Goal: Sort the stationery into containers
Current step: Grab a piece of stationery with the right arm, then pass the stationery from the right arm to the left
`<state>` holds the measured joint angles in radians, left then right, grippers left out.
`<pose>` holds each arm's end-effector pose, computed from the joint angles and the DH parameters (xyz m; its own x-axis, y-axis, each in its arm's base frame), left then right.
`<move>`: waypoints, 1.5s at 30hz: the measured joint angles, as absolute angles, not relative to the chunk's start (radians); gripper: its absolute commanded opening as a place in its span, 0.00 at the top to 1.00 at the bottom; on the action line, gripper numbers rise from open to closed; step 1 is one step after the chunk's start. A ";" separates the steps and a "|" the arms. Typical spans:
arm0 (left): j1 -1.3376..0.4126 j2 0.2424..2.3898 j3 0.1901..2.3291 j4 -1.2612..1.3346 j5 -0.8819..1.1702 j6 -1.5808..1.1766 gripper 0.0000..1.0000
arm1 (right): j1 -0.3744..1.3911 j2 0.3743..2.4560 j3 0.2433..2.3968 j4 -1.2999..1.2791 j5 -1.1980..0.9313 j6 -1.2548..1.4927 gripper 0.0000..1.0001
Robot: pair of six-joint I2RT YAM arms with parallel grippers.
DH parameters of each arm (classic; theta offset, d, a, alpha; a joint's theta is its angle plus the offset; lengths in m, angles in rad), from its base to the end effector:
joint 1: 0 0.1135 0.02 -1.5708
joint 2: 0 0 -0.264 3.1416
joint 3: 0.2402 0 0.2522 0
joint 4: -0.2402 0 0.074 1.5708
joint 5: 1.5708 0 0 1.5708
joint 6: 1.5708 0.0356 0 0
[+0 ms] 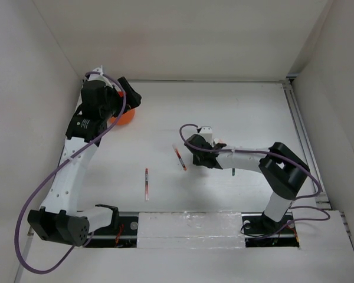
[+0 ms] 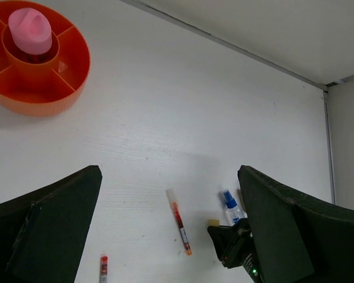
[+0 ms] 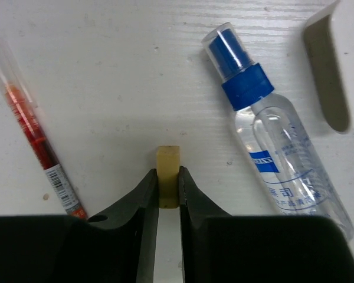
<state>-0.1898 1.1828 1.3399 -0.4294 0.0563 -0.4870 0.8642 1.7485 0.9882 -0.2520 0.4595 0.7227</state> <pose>0.2532 -0.0507 0.4260 -0.3465 -0.4092 -0.8441 0.0899 0.8812 -0.4641 0.2338 0.2496 0.1582 -0.7629 0.0193 -0.6462 -0.0327 0.9971 0.0684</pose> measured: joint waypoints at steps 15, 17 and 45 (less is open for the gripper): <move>-0.202 1.245 0.899 0.148 0.774 -0.752 0.00 | 0.744 1.355 0.918 0.134 -0.241 0.500 1.00; -0.205 1.250 0.880 0.228 0.840 -0.796 0.00 | 0.730 1.378 0.938 0.186 -0.341 0.495 1.00; -0.207 1.214 0.829 0.439 1.043 -0.862 0.42 | 0.642 1.568 1.043 0.570 -0.755 0.658 1.00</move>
<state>-0.2073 1.2137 0.8291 0.4385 1.0428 -0.8623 0.6422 1.5684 1.0431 0.5697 -0.7551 0.6582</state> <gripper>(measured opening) 0.611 0.211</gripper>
